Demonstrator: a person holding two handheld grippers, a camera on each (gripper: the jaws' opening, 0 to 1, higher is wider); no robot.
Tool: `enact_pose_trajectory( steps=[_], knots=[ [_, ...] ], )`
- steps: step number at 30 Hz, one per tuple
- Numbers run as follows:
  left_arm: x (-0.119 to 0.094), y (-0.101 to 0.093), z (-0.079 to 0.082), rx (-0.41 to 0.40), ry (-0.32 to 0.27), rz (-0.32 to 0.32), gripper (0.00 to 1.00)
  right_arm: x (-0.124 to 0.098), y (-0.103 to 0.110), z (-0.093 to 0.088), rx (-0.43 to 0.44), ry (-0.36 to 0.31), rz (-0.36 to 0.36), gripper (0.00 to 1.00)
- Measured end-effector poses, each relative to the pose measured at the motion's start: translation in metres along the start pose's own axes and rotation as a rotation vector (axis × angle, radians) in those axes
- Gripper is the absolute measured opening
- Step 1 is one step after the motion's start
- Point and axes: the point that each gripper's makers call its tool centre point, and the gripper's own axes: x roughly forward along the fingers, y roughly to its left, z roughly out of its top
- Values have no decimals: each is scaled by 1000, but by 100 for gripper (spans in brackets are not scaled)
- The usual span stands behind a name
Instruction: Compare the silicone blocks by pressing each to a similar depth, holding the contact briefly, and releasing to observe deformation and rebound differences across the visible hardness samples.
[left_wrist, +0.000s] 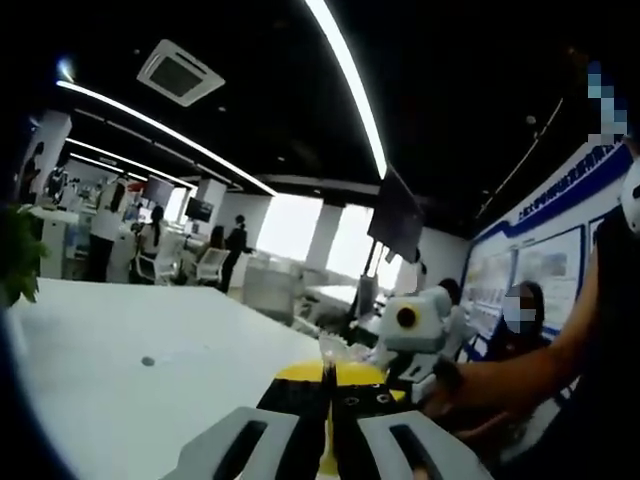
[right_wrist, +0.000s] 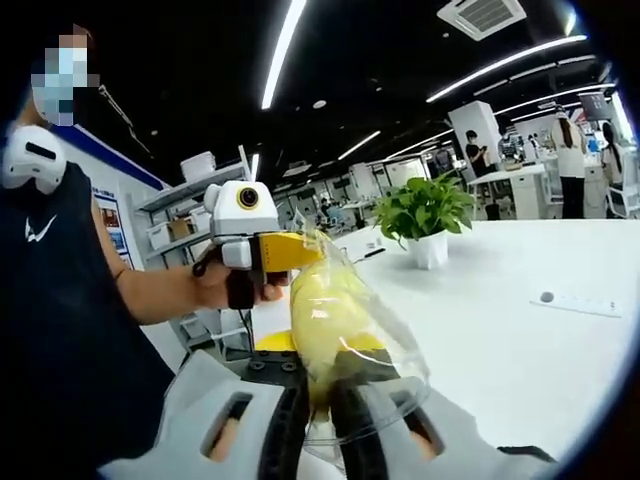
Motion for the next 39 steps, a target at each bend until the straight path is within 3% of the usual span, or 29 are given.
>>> enact_pose_trajectory(
  steps=[4, 9, 18, 24, 27, 29, 32, 35, 39],
  knots=[
    [0, -1, -4, 19, 22, 4, 0, -1, 2, -3, 13, 11, 4, 3],
    [0, -2, -4, -11, 11, -13, 0, -3, 4, -3, 4, 24, 5, 4],
    [4, -5, -3, 29, 2, -32, 0, -7, 6, -3, 6, 26, 4, 6],
    [7, -4, -9, -14, 7, -18, 0, -11, 6, -8, 8, 46, -7, 7],
    [8, -7, -9, 22, -1, -23, 0, -13, 6, -8, 9, 44, -9, 7],
    [9, -6, -11, 29, 14, -16, 0, -13, 2, -9, -32, 52, -36, 7],
    [9, -2, -16, 45, 44, 0, 0, -11, 3, -13, -22, 70, -33, 7],
    [8, -4, -15, 88, 39, 5, 0, -10, 3, -13, -17, 60, -36, 8],
    [8, -4, -8, 35, 15, 4, 0, -11, 1, -8, -15, 16, -33, 10]
  ],
)
